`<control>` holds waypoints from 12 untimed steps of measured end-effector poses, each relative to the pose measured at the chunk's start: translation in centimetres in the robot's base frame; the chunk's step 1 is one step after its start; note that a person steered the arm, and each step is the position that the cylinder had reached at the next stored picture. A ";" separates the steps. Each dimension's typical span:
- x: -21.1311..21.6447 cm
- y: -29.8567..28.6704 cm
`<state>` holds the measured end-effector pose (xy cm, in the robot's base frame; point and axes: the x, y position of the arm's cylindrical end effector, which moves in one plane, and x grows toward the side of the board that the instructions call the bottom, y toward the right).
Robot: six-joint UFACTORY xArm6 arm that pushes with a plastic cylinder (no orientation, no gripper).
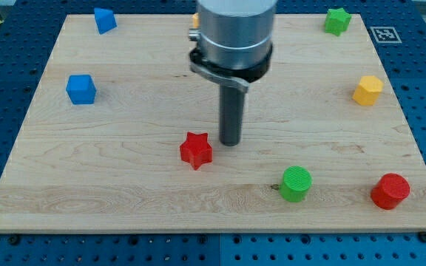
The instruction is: Push green circle towards bottom left
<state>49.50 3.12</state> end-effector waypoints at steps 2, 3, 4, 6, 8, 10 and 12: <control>1.8 9.7; 4.7 13.0; 6.1 13.0; 7.3 11.1; 7.3 8.2; 8.7 7.4; 8.8 7.1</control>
<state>58.30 10.27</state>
